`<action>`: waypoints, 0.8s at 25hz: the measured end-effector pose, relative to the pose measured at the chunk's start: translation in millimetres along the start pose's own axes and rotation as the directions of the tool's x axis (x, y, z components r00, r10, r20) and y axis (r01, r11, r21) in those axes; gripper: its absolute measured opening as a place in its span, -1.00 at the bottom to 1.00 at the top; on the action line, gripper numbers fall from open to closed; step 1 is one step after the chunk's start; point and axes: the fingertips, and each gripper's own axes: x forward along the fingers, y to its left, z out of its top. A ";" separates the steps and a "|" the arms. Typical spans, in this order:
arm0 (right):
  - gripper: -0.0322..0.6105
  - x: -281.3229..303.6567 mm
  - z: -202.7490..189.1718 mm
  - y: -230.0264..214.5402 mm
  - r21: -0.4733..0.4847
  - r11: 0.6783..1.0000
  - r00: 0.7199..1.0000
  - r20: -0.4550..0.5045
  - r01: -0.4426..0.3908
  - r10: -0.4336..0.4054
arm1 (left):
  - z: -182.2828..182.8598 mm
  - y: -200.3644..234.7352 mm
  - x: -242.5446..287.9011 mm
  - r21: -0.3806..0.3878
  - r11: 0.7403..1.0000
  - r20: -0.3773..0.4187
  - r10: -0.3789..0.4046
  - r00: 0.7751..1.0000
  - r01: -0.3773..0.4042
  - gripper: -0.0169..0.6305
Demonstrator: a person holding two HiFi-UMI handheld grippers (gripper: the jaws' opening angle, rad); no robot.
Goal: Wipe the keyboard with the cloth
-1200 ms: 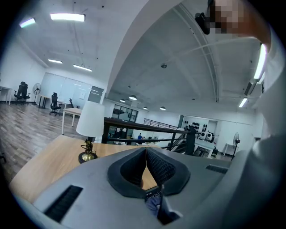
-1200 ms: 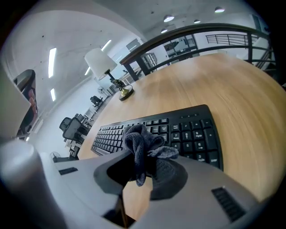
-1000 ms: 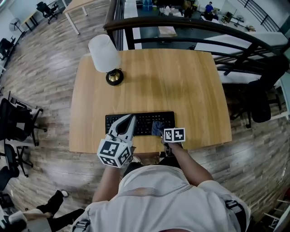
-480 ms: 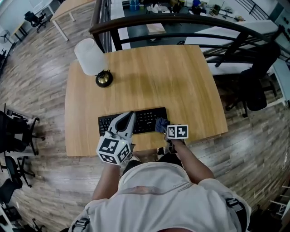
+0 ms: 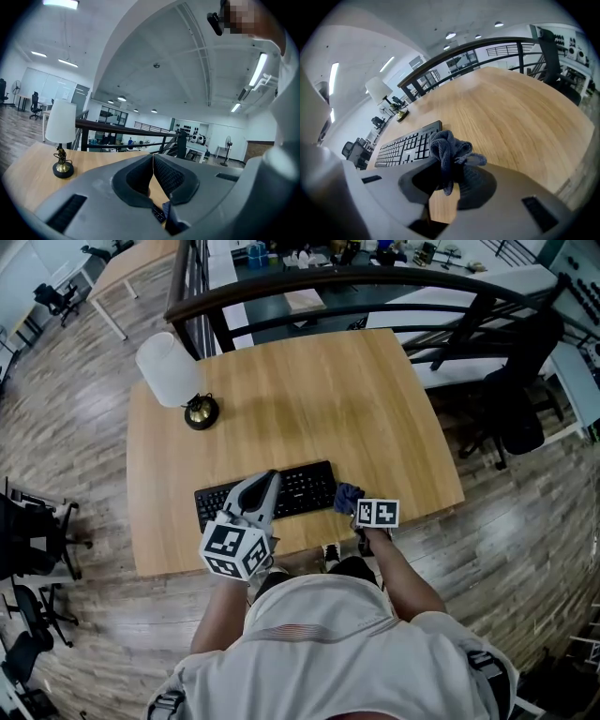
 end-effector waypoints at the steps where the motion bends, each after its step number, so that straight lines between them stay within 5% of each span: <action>1: -0.48 -2.4 -0.2 -3.9 0.002 1.000 1.000 0.003 0.010 -0.010 | 1.1 -1.7 0.9 0.003 1.000 0.001 -0.005 1.000 0.005 -0.90; 7: -0.48 -29.4 24.4 -2.1 0.031 0.999 0.995 0.103 -0.008 0.005 | 12.9 -7.1 -0.4 0.025 1.000 0.025 -0.014 1.000 0.013 -0.90; 11: -0.48 -65.7 76.2 30.9 -0.048 0.997 0.968 0.239 -0.066 0.076 | 27.7 -6.1 -6.1 0.041 0.999 0.058 0.002 0.998 -0.005 -0.90; 16: -0.48 -127.4 147.1 91.5 -0.224 0.969 0.889 0.417 -0.103 0.191 | 53.2 1.1 -22.0 0.066 0.997 0.109 0.039 0.993 -0.047 -0.90; 20: -0.49 -187.3 195.1 147.5 -0.393 0.918 0.789 0.545 -0.059 0.283 | 73.2 12.1 -40.0 0.085 0.992 0.156 0.080 0.985 -0.094 -0.90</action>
